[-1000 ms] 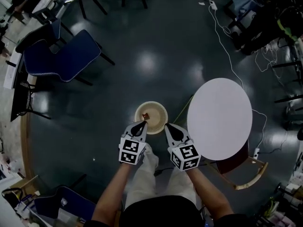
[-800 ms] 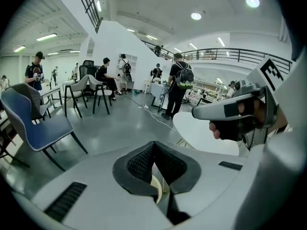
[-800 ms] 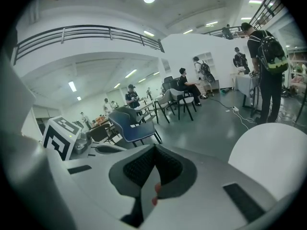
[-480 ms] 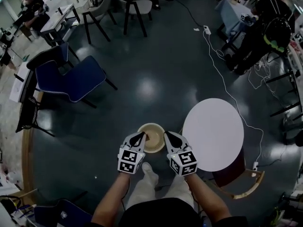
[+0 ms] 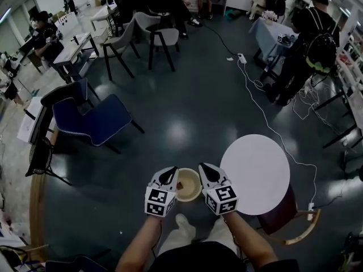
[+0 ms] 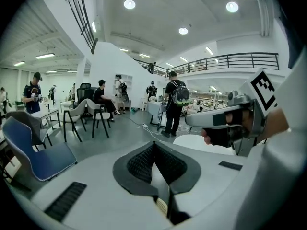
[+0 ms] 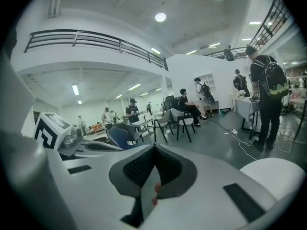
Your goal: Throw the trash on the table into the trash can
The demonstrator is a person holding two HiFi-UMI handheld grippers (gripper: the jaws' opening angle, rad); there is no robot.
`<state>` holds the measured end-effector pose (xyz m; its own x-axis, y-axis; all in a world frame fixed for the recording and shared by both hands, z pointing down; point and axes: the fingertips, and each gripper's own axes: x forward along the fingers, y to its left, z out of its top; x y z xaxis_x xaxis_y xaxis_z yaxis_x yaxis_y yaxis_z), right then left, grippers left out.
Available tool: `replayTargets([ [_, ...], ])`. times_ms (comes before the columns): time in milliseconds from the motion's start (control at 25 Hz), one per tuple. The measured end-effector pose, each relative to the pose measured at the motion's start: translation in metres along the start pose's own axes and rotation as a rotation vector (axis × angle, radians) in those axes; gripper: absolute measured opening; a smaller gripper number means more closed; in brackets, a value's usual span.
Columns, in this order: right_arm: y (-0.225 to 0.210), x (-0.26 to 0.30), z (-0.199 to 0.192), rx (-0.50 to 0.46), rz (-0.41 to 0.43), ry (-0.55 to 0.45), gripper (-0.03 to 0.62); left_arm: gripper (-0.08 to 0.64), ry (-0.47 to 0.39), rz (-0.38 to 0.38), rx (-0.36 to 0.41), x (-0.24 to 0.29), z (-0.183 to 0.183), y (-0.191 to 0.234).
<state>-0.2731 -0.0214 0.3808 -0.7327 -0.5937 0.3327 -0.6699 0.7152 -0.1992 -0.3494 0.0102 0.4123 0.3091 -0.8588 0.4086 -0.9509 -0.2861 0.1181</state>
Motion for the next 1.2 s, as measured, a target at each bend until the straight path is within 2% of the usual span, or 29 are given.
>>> replayTargets([
  [600, 0.048, -0.025, 0.039, -0.063, -0.006, -0.079, 0.017, 0.015, -0.160, 0.009, 0.000, -0.064, 0.051, 0.003],
  [960, 0.050, -0.046, 0.060, -0.079, 0.004, -0.121, 0.017, 0.015, -0.214, -0.006, -0.004, -0.072, 0.078, -0.018],
  [1200, 0.038, -0.076, 0.064, -0.062, -0.001, -0.137, 0.017, 0.015, -0.243, -0.019, 0.015, -0.072, 0.098, -0.048],
])
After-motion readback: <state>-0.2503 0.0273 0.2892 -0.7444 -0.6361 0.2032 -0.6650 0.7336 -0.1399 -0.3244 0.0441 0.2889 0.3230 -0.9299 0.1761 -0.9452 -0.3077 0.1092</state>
